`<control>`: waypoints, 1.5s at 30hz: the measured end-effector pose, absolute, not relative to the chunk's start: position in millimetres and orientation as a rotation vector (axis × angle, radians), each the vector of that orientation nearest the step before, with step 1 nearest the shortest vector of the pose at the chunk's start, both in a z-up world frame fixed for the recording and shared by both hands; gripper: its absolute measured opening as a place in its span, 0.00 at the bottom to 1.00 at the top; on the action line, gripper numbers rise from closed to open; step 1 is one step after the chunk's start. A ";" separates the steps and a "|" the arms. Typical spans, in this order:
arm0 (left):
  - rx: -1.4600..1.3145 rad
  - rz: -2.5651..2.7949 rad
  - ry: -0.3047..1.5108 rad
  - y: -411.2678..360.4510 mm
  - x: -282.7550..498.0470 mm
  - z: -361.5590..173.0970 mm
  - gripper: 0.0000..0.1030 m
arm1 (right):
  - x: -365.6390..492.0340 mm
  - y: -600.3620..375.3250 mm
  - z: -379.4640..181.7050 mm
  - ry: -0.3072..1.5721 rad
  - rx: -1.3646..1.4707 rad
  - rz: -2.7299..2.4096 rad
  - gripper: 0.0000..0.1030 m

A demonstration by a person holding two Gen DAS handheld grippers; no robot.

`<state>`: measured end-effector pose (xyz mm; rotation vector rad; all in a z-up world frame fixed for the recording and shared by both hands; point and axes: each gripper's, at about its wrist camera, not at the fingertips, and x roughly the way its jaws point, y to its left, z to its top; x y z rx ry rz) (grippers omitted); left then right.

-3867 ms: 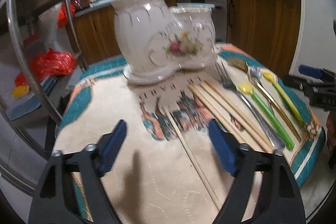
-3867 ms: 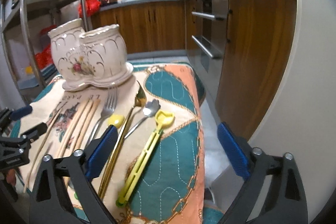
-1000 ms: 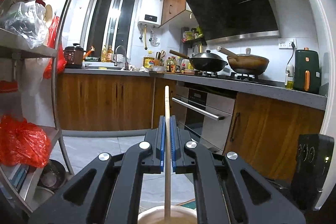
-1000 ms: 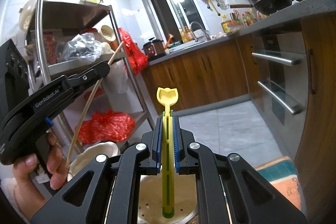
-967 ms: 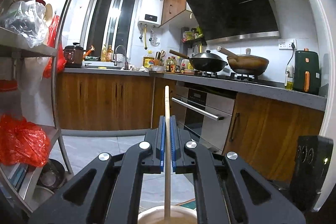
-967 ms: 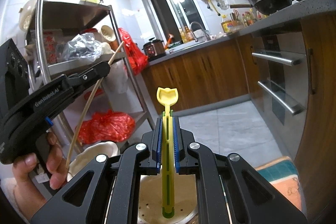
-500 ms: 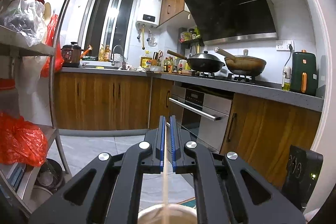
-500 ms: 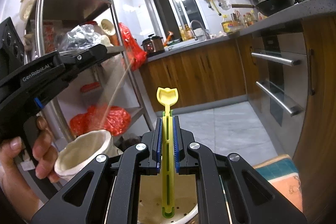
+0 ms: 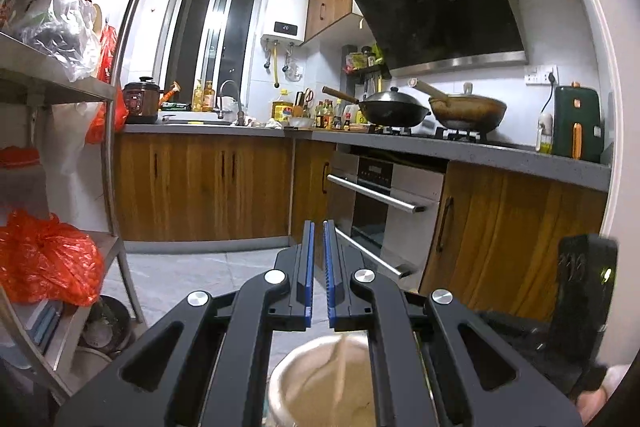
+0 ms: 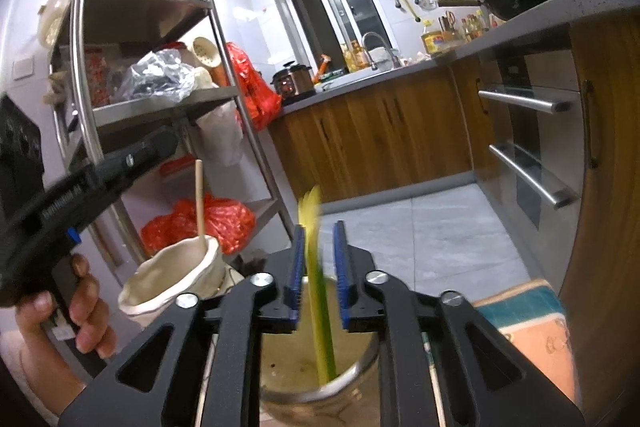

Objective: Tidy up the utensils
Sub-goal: 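Drop chopstick in tall cup with left tool while right tool drops yellow utensil in short cup, then grasp another chopstick with the left tool while the right tool grasps the gold fork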

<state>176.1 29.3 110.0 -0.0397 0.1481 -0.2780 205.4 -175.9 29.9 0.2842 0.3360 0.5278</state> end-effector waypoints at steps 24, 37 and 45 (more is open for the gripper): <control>0.009 -0.169 0.164 15.5 34.0 66.4 0.95 | 80.8 -238.1 48.4 0.244 0.180 0.394 0.95; 0.013 -0.124 0.430 0.2 36.3 4.2 0.95 | 71.2 -256.0 10.2 0.381 0.130 0.303 0.95; 0.068 -0.118 0.567 -18.5 46.7 -16.2 0.95 | 77.4 -261.7 2.4 0.419 0.147 0.259 0.95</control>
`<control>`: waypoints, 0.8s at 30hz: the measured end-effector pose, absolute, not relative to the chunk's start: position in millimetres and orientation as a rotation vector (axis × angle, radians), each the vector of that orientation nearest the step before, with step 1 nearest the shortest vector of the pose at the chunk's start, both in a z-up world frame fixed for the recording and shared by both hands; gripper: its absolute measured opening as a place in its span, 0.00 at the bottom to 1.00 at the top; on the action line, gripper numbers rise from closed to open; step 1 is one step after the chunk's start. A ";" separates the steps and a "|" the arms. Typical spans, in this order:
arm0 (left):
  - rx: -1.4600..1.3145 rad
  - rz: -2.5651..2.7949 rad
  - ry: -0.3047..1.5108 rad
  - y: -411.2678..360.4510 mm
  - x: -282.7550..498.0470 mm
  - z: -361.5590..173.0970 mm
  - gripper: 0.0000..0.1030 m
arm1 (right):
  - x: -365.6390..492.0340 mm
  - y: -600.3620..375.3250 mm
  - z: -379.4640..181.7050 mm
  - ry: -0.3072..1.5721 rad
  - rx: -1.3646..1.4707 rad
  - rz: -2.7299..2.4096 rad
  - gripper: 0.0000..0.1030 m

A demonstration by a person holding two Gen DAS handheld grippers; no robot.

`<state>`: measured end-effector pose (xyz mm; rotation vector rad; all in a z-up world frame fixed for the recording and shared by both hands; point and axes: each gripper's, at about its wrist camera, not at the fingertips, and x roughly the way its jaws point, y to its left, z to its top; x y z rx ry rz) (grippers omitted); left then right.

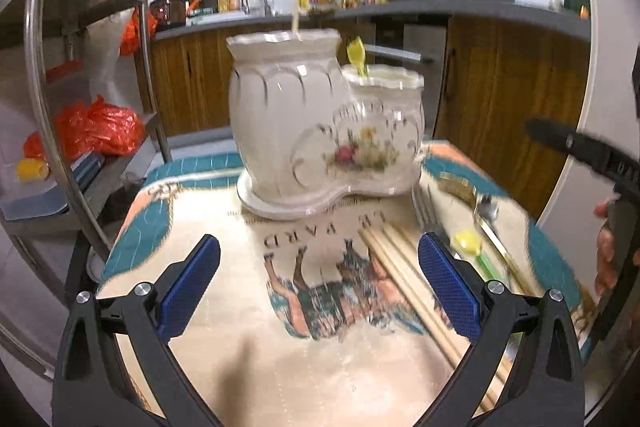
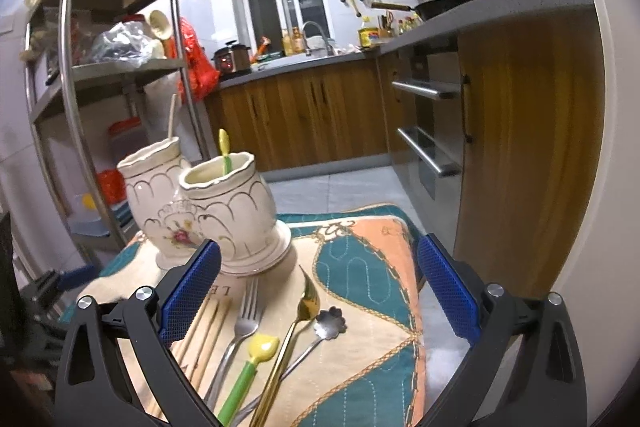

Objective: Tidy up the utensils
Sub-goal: 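Grasp another chopstick with the left tool while the right tool grasps the gold fork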

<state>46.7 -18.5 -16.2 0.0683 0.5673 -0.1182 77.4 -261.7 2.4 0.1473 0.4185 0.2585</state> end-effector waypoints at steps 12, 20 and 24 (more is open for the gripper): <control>0.152 -0.113 0.748 -38.1 59.5 -40.3 0.94 | 82.0 -258.2 0.4 0.433 0.144 0.253 0.95; 0.202 -0.092 0.765 -47.2 63.2 -40.4 0.95 | 82.7 -257.5 0.3 0.433 0.144 0.251 0.95; 0.142 -0.114 0.808 -45.2 67.8 -40.7 0.89 | 84.1 -256.8 0.7 0.435 0.114 0.209 0.95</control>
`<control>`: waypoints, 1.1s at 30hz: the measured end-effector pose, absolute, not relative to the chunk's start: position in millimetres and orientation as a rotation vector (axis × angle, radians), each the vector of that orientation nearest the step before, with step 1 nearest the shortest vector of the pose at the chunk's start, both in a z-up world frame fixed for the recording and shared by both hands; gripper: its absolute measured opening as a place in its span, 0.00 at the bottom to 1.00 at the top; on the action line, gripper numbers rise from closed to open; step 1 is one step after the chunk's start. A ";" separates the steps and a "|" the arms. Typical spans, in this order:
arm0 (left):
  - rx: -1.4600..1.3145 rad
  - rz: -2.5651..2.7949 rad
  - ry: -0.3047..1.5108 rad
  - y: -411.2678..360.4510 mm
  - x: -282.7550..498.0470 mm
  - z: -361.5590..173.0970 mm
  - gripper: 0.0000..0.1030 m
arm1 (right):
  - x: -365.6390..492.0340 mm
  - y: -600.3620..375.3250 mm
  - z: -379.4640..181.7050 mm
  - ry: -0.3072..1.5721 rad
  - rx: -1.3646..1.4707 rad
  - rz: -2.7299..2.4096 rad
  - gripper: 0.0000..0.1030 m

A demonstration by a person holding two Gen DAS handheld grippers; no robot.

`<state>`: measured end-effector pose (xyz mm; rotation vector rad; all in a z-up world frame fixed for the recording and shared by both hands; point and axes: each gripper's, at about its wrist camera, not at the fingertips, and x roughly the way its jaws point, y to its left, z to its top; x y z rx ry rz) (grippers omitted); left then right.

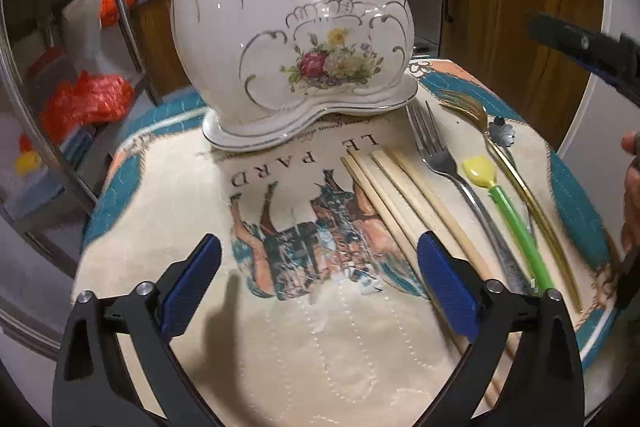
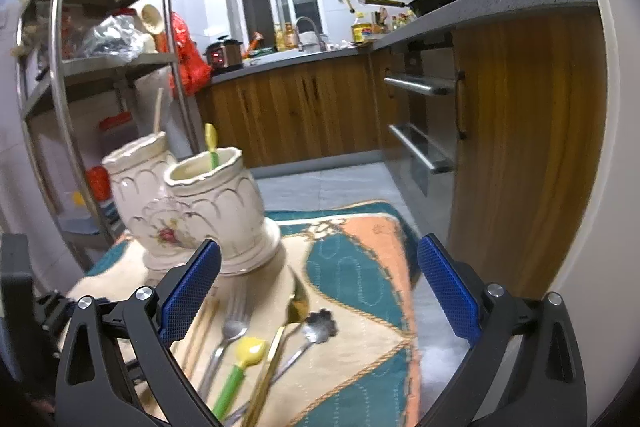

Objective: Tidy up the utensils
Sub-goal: 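Grasp another chopstick with the left tool while the right tool grasps the gold fork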

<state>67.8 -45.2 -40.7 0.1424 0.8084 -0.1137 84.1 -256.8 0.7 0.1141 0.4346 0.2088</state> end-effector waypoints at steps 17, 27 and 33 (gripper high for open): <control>0.155 -0.193 0.868 -45.1 77.1 -37.9 0.13 | 104.2 -256.2 -16.2 0.631 0.097 0.268 0.71; 0.190 -0.237 0.896 -20.9 76.8 -36.5 0.08 | 137.6 -232.5 -35.7 0.801 0.070 0.324 0.39; 0.187 -0.237 0.891 -20.8 77.0 -39.2 0.09 | 157.2 -217.0 -43.7 0.863 0.046 0.318 0.25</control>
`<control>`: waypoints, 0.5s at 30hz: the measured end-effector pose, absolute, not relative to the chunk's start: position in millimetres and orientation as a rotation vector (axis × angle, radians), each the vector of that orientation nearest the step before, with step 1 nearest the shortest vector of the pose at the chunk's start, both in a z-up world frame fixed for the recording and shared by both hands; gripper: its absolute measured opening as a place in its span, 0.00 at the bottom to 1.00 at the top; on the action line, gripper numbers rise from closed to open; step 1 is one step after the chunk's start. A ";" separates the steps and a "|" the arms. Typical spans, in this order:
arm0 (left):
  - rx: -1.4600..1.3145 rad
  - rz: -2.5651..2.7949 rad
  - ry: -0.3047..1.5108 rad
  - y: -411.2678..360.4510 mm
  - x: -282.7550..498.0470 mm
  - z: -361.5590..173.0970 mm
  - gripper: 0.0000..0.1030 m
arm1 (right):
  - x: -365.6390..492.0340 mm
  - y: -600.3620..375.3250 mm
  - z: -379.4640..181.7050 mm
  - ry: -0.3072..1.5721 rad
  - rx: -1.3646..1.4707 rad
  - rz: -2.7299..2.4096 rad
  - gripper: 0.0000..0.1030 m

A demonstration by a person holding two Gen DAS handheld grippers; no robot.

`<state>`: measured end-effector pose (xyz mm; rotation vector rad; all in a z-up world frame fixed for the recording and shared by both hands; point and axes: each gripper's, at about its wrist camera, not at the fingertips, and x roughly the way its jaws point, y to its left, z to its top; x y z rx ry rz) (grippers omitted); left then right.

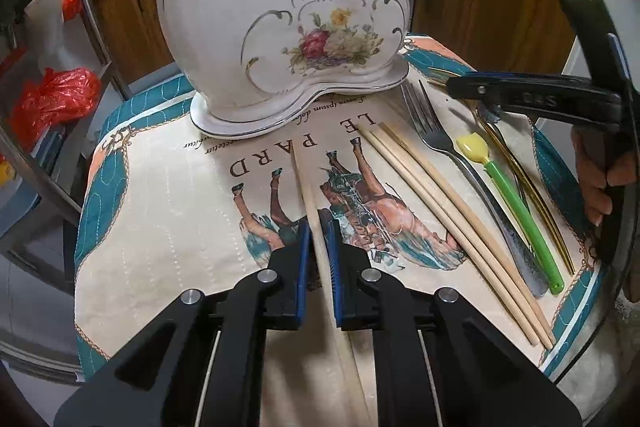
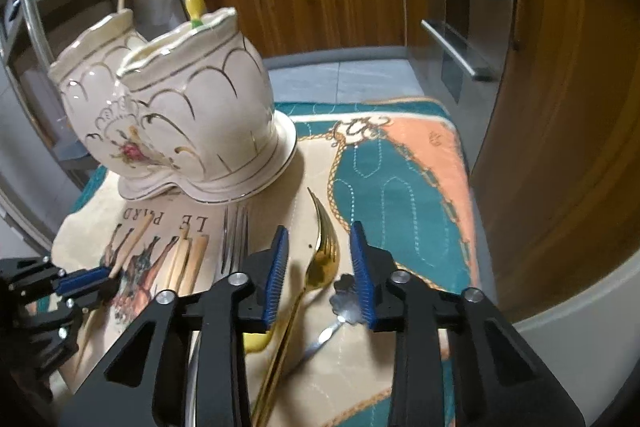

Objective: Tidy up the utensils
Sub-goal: 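Grasp another chopstick with the left tool while the right tool grasps the gold fork, then drop chopstick in tall cup with left tool while right tool drops gold fork in short cup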

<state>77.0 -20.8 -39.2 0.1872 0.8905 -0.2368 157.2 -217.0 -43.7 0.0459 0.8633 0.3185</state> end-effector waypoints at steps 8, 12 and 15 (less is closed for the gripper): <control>0.188 -0.248 0.863 -24.4 75.4 -42.0 0.09 | 160.9 -213.1 -44.2 0.875 0.058 0.347 0.08; 0.174 -0.268 0.849 -19.3 72.6 -42.5 0.06 | 149.7 -215.7 -37.5 0.837 0.074 0.361 0.08; 0.172 -0.283 0.812 -16.5 68.3 -40.0 0.06 | 137.9 -221.5 -28.7 0.799 0.108 0.399 0.07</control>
